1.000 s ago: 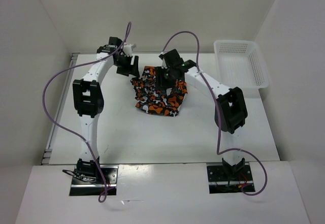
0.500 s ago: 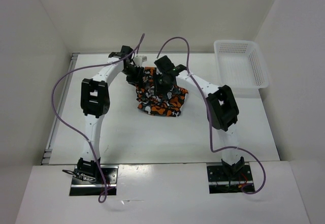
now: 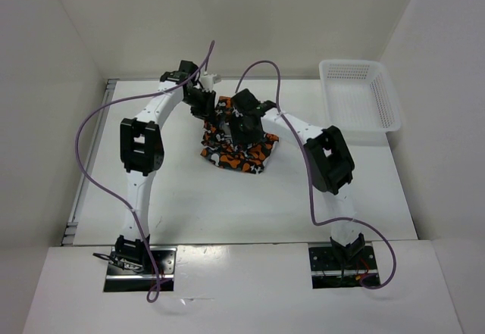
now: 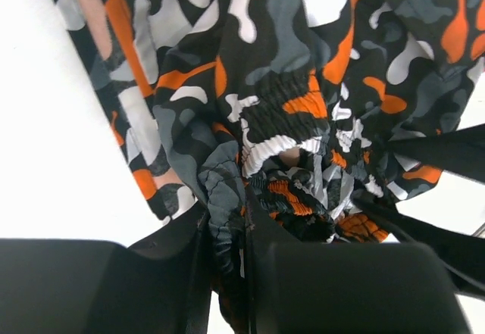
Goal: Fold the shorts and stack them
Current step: Fold the shorts
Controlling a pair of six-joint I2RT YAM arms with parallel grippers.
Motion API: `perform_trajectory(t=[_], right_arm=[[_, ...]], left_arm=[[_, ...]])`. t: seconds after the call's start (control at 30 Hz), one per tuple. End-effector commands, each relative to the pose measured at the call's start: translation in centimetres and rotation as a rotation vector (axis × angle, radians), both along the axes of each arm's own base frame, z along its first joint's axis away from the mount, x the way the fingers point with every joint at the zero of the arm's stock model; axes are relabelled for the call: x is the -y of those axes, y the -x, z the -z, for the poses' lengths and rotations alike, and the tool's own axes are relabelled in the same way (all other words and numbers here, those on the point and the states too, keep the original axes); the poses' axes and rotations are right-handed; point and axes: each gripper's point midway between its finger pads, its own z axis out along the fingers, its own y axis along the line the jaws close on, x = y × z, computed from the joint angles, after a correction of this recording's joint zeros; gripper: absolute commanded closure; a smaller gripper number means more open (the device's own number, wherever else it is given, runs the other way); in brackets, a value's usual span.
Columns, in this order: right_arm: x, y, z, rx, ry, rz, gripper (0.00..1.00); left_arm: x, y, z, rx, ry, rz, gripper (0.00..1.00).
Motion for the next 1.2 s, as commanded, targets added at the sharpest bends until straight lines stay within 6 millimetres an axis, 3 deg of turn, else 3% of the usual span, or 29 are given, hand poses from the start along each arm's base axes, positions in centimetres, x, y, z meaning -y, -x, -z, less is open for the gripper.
perform_trajectory(t=[0.0, 0.03, 0.17, 0.2, 0.33, 0.37, 0.4, 0.43, 0.47, 0.53, 0.6, 0.67, 0.7, 0.73, 0.77, 0.83, 0.87, 0.97, 1.03, 1.07, 1.1, 1.17], right_arm=[[-2.5, -0.8, -3.2, 0.068, -0.09, -0.058, 0.49], [-2.4, -0.7, -1.9, 0.048, -0.077, -0.058, 0.66], [-2.9, -1.7, -3.7, 0.104, -0.091, -0.072, 1.0], [-2.9, -1.7, -3.7, 0.104, -0.091, -0.072, 1.0], [-3.7, -1.5, -9.2, 0.19, -0.17, -0.094, 1.0], [-3.8, -1.6, -10.1, 0.212, -0.185, -0.095, 1.0], [-3.8, -1.6, -10.2, 0.222, -0.185, -0.102, 1.0], [-4.3, -1.4, -10.4, 0.231, -0.193, -0.113, 1.0], [-4.5, -1.3, -10.4, 0.23, -0.196, -0.127, 1.0], [-5.5, -1.5, -9.3, 0.224, -0.202, -0.142, 1.0], [-6.2, -2.1, -9.0, 0.233, -0.211, -0.158, 1.0], [-6.6, -2.8, -7.5, 0.227, -0.198, -0.167, 1.0], [-6.9, -3.5, -7.9, 0.254, -0.197, -0.17, 1.0], [-7.1, -3.8, -7.7, 0.26, -0.191, -0.179, 1.0], [-7.6, -4.1, -6.7, 0.249, -0.197, -0.188, 0.95], [-7.8, -4.5, -7.1, 0.264, -0.2, -0.195, 0.79], [-7.8, -4.5, -6.4, 0.261, -0.185, -0.208, 0.75], [-8.2, -4.3, -8.2, 0.289, -0.21, -0.251, 0.55], [-8.6, -3.7, -9.9, 0.304, -0.245, -0.291, 0.41], [-8.6, -3.3, -10.7, 0.305, -0.257, -0.3, 0.35], [-8.1, -3.1, -12.6, 0.321, -0.28, -0.304, 0.31], [-8.2, -2.2, -14.9, 0.336, -0.321, -0.331, 0.2]], left_arm=[[1.9, -0.9, -1.6, 0.056, 0.069, 0.046, 0.78], [2.5, -1.2, -1.8, 0.083, 0.075, 0.056, 0.78], [4.3, -3.6, -4.9, 0.223, 0.145, 0.093, 0.78], [4.4, -4.1, -5.5, 0.251, 0.15, 0.095, 0.78], [5.2, -6.4, -7.5, 0.376, 0.19, 0.112, 0.78], [5.6, -6.8, -6.0, 0.36, 0.201, 0.121, 0.78], [5.8, -7.1, -5.6, 0.358, 0.214, 0.13, 0.78], [6.1, -7.1, -2.7, 0.302, 0.217, 0.135, 0.78], [6.8, -7.5, -3.8, 0.326, 0.258, 0.163, 0.76], [8.0, -6.9, -1.3, 0.264, 0.301, 0.2, 0.73], [8.9, -6.5, -0.4, 0.248, 0.327, 0.226, 0.69], [9.6, -5.9, 1.0, 0.215, 0.324, 0.235, 0.66], [9.6, -5.8, 1.7, 0.204, 0.322, 0.234, 0.62], [10.2, -5.8, 1.2, 0.216, 0.325, 0.245, 0.6], [10.2, -5.7, 1.7, 0.207, 0.324, 0.244, 0.57], [10.0, -6.4, 1.5, 0.236, 0.301, 0.23, 0.42], [9.9, -6.8, 1.1, 0.254, 0.293, 0.225, 0.26], [8.3, -8.3, -1.7, 0.327, 0.273, 0.189, 0.02], [7.1, -9.3, -4.5, 0.394, 0.246, 0.156, 0.0], [5.5, -10.2, -5.5, 0.423, 0.229, 0.122, 0.0], [5.3, -10.4, -8.0, 0.475, 0.227, 0.118, 0.0], [3.4, -11.3, -10.3, 0.531, 0.201, 0.074, 0.0]])
